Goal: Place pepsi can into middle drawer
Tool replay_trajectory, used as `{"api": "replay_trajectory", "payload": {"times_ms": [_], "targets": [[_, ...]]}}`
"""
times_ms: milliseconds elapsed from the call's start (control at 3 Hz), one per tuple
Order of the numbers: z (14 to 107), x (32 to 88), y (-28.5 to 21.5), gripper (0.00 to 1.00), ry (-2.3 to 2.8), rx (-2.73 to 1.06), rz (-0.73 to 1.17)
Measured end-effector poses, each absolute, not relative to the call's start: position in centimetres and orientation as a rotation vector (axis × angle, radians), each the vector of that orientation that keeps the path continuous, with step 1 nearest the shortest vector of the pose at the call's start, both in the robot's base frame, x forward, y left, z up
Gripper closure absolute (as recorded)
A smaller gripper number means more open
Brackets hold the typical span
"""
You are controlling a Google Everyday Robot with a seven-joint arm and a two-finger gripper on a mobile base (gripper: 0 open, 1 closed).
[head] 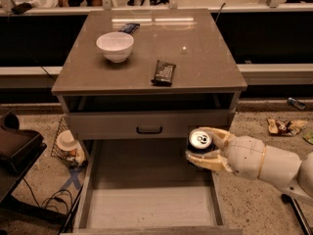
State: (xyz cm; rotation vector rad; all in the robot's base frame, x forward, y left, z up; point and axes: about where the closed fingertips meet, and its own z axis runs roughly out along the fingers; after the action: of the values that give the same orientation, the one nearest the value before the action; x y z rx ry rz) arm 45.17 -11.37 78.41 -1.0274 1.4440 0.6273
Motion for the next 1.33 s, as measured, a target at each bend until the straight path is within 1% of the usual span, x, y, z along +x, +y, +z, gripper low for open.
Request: {"api": "replay_trajectory", "payload": {"times_ms": [333,1333], "targets": [[75.5,46.1,-9.3,1.00,1.457,-1.051,0.636],[56.6,50.2,0.0,1.00,1.410,-1.141,0.765]]}}
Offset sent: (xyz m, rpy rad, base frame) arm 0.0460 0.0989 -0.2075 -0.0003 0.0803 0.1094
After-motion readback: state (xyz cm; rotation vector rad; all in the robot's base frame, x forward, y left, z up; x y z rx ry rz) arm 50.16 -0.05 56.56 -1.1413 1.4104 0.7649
